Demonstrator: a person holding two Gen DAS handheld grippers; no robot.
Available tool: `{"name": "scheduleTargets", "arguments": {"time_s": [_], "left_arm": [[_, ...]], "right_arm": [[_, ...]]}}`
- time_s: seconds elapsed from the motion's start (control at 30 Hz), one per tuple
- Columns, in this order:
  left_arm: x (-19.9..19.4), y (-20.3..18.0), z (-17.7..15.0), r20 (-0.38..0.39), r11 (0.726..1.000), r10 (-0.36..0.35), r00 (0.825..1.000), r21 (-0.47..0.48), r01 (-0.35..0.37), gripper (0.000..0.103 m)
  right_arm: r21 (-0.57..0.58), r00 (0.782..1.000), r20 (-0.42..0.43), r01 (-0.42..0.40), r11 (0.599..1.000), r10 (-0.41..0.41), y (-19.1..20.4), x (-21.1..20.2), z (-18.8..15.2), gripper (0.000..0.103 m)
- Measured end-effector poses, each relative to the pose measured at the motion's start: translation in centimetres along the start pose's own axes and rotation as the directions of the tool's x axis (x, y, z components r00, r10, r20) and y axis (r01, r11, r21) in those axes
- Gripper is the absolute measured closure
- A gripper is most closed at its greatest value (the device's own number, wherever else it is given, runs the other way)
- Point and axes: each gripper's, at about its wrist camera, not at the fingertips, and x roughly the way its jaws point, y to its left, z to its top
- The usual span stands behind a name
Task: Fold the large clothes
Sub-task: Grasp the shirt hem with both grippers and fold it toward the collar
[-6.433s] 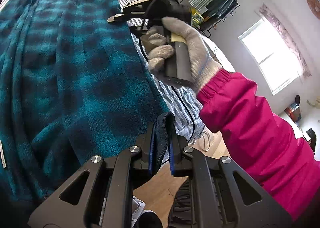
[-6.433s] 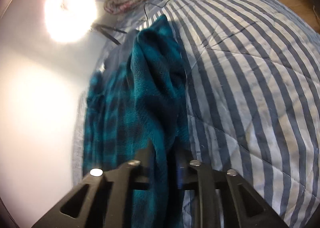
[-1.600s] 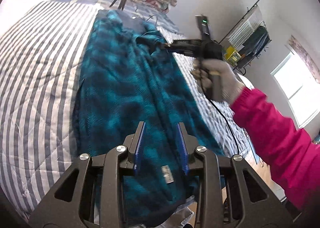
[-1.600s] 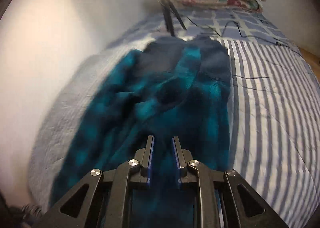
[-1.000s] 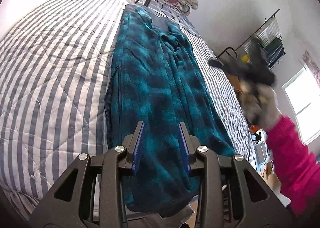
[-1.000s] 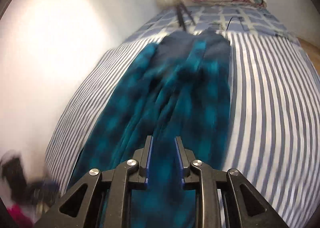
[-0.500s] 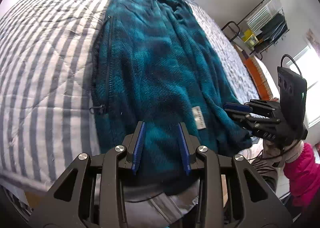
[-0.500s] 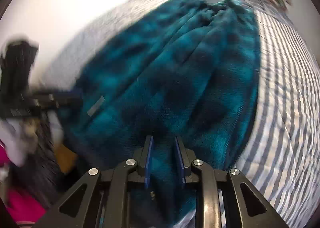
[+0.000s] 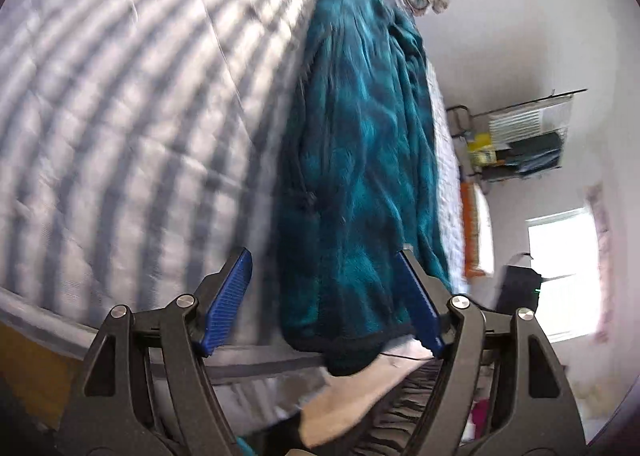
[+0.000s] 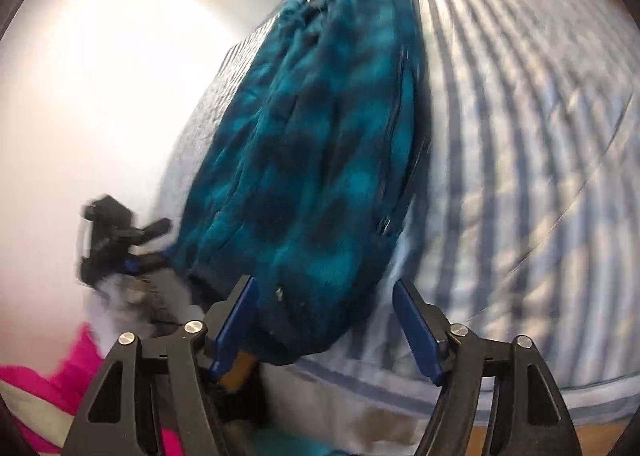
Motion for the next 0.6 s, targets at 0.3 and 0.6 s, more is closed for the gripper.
{"name": "scheduleTargets", "arguments": {"time_s": [0.3, 0.6], "left_arm": [[2.3, -1.9, -2.0, -0.046, 0.997, -0.03, 0.999, 0.067, 0.033, 0.044], [1.0, -2.7, -1.5, -0.025, 0.993, -0.116, 0.993, 0.003, 0.116, 0.088]], "right_arm": [[0.081, 0.983, 0.015, -0.182, 0.98, 0.181, -0.2, 3.6, -0.2, 0.052], [0.103, 0.979, 0.067, -0.199, 0.975, 0.193, 0.9, 1.8, 0.9, 0.082]]}}
